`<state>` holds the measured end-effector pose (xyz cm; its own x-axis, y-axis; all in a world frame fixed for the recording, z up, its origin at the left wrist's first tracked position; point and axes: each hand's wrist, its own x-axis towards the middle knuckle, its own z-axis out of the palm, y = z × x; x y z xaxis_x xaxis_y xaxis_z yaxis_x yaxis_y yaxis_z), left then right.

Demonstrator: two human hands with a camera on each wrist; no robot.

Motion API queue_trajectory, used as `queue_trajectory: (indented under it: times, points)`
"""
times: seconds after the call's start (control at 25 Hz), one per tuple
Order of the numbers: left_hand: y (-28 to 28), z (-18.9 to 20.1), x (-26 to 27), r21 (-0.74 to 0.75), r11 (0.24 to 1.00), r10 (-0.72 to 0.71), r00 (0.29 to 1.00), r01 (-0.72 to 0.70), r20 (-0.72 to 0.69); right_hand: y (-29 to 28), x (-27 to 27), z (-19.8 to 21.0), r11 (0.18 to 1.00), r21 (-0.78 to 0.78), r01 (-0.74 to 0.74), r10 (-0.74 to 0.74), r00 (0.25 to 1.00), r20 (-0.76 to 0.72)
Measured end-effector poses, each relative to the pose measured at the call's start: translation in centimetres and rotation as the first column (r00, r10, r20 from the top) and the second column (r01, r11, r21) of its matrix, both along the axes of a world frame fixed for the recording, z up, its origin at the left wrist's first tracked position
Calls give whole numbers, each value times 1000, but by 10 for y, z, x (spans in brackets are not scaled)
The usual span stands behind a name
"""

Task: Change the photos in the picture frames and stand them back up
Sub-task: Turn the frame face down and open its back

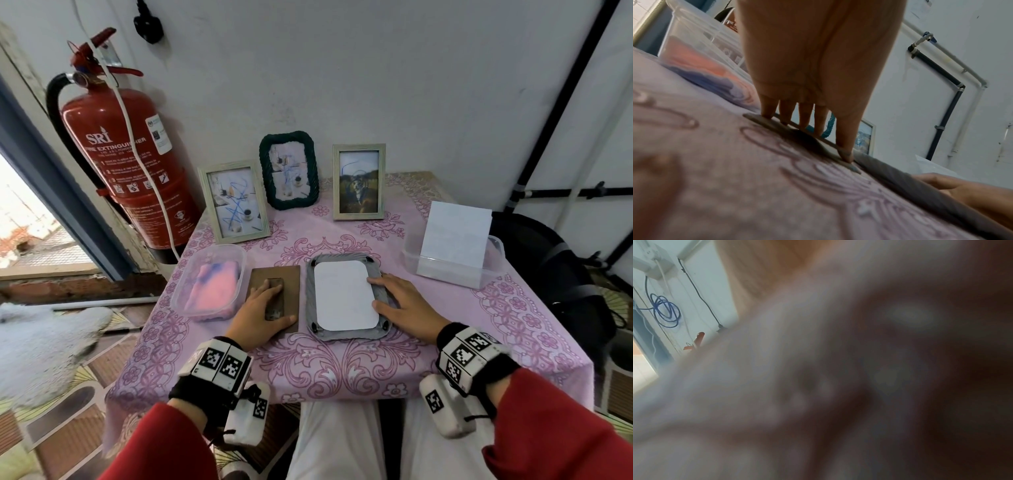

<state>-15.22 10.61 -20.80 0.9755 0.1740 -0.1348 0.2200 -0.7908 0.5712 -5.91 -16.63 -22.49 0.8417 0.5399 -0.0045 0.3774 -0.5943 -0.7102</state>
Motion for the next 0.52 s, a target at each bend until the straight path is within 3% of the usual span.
queue_trajectory:
  times: [0.16, 0.4, 0.52]
  points:
    - [-3, 2, 2, 7, 1000, 18, 1000, -18, -8, 0, 1, -1, 1000, -4, 7, -7, 1000, 0]
    - [-30, 18, 14, 16, 990, 131, 972, -137, 196, 0, -1, -1, 1000, -16, 23, -23, 1000, 0]
    - [-46, 24, 23, 151, 981, 104, 989, -120, 106, 0, -2, -1, 999, -26, 30, -30, 1000, -5]
